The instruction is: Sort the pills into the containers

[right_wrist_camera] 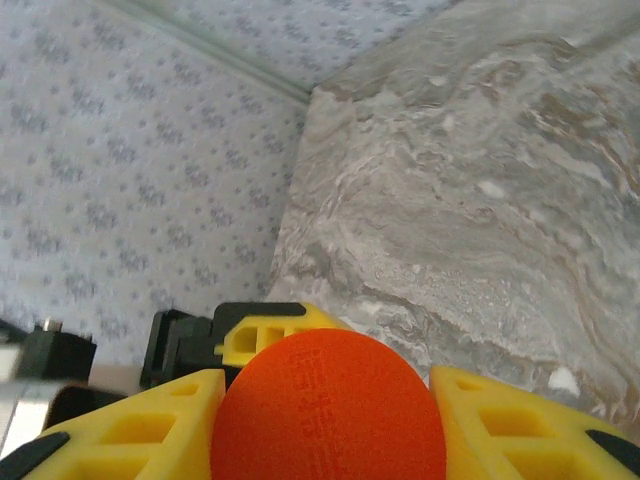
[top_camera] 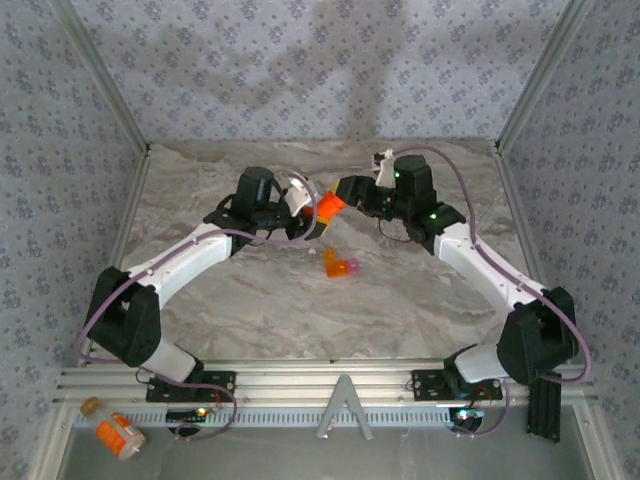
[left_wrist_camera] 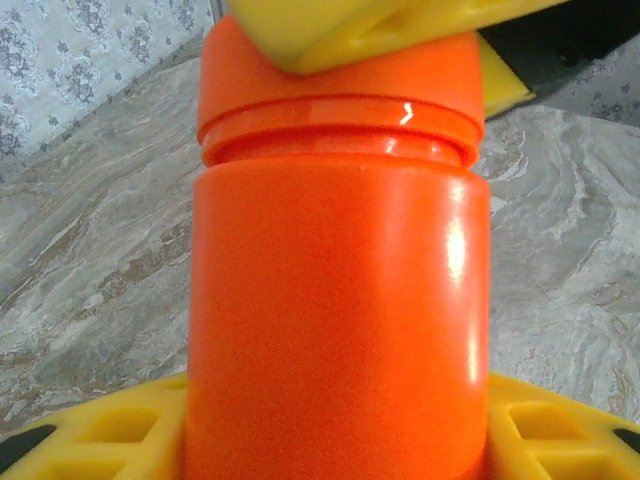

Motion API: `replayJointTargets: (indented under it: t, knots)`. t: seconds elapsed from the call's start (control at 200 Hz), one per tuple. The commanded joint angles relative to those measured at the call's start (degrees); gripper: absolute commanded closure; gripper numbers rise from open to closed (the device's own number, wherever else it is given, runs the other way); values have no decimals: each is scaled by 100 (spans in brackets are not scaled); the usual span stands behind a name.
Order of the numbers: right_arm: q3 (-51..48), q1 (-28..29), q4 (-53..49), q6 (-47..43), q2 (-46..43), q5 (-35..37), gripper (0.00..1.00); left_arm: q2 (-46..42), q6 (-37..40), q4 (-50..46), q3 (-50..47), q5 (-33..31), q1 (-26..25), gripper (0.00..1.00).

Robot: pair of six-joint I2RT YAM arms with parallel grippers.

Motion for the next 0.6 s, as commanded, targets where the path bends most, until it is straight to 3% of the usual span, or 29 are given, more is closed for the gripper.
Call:
replayJointTargets:
  t: [0.0, 0.105, 0.205, 0.265, 0.315, 0.415, 0.595]
  knots:
    - [64, -232, 721, -1627, 159, -1545, 53, -113, -16, 32, 162, 493, -51, 100]
    - [195, -417, 633, -1884, 388, -2184, 52, -123, -94, 65, 141, 606, -50, 100]
    - [227, -499, 619, -1740, 460, -2053, 46, -126, -144, 98, 122, 622, -48, 100]
    - [200, -536, 645, -1464, 420, -1827, 27, -123, -151, 102, 118, 600, -54, 100]
    - [105, -541, 787, -1190, 303, -1624, 18, -127, -151, 119, 104, 565, -51, 100]
    - [-62, -544, 754, -667, -76, -1030, 10, -124, -139, 112, 96, 555, -53, 100]
    - [-125, -465, -271, 379, -580, 360, 8, -116, -90, 83, 128, 524, -53, 100]
